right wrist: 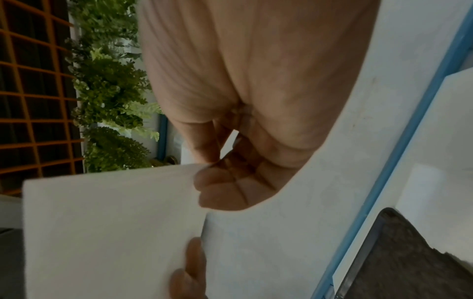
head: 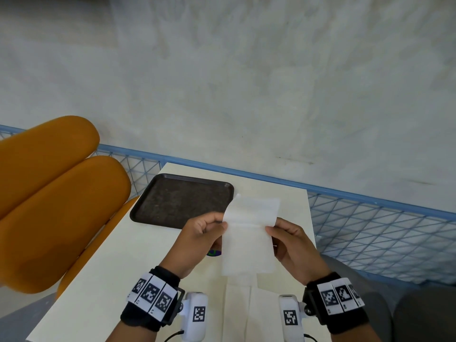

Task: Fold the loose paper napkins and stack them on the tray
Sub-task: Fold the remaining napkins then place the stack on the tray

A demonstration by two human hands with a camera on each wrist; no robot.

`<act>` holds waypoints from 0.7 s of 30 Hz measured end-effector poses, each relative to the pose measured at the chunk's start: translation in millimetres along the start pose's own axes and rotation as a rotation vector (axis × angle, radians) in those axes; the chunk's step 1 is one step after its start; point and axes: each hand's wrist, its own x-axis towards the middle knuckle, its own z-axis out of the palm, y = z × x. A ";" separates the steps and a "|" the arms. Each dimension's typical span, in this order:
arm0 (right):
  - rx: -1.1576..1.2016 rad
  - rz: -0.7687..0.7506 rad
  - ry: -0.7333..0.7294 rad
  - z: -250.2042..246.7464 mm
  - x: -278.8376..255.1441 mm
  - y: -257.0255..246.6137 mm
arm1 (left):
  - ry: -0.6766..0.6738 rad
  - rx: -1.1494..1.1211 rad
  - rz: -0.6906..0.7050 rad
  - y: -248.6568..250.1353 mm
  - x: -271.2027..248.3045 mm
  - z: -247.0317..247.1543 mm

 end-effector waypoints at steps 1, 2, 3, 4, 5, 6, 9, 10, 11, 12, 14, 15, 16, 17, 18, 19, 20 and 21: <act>-0.003 -0.010 -0.007 -0.8 -0.7 -1.1 | 0.001 -0.011 0.003 0.4 -0.7 0.7; -0.008 -0.023 -0.023 -2.8 -0.9 -0.5 | 0.000 -0.022 0.007 0.7 -1.6 1.4; -0.009 -0.033 -0.040 -4.2 -0.9 0.1 | 0.002 -0.034 0.008 1.6 -2.5 2.6; -0.010 -0.040 -0.051 -4.1 -1.1 -1.1 | 0.005 -0.048 0.003 2.8 -3.5 4.4; -0.004 -0.050 -0.046 -3.6 -1.4 -2.6 | 0.005 -0.058 0.000 4.4 -4.3 6.2; 0.010 -0.059 -0.043 -4.6 -1.1 -2.7 | 0.006 -0.069 -0.002 5.0 -4.7 7.4; 0.032 -0.075 -0.050 -5.0 -2.8 -5.0 | 0.019 -0.106 -0.007 7.9 -6.7 11.8; 0.022 -0.075 -0.051 -4.1 -4.1 -6.8 | 0.034 -0.127 -0.014 7.1 -6.4 12.0; 0.004 -0.086 -0.043 -4.0 -4.9 -6.9 | 0.051 -0.144 -0.025 6.1 -5.7 11.8; -0.015 -0.084 -0.036 -3.0 -5.8 -8.0 | 0.059 -0.168 -0.035 6.5 -6.1 12.4; -0.032 -0.085 -0.031 -2.4 -6.3 -10.6 | 0.064 -0.183 -0.064 8.9 -7.0 14.6; -0.038 -0.096 -0.034 -2.6 -6.4 -10.5 | 0.069 -0.182 -0.079 9.7 -6.8 15.6; -0.049 -0.095 -0.032 -2.5 -6.2 -10.3 | 0.080 -0.189 -0.091 11.1 -7.2 16.5; -0.055 -0.095 -0.034 -2.6 -6.0 -10.6 | 0.089 -0.189 -0.098 12.7 -7.5 17.3; -0.061 -0.096 -0.028 -1.9 -5.8 -10.7 | 0.101 -0.186 -0.106 13.8 -7.7 18.4; -0.059 -0.097 -0.032 -2.0 -5.9 -10.1 | 0.106 -0.180 -0.108 13.3 -7.6 18.6; -0.057 -0.095 -0.034 -1.3 -6.3 -10.4 | 0.110 -0.178 -0.111 13.5 -7.8 18.9; -0.056 -0.094 -0.035 -1.3 -6.3 -10.4 | 0.117 -0.179 -0.117 12.9 -7.7 18.8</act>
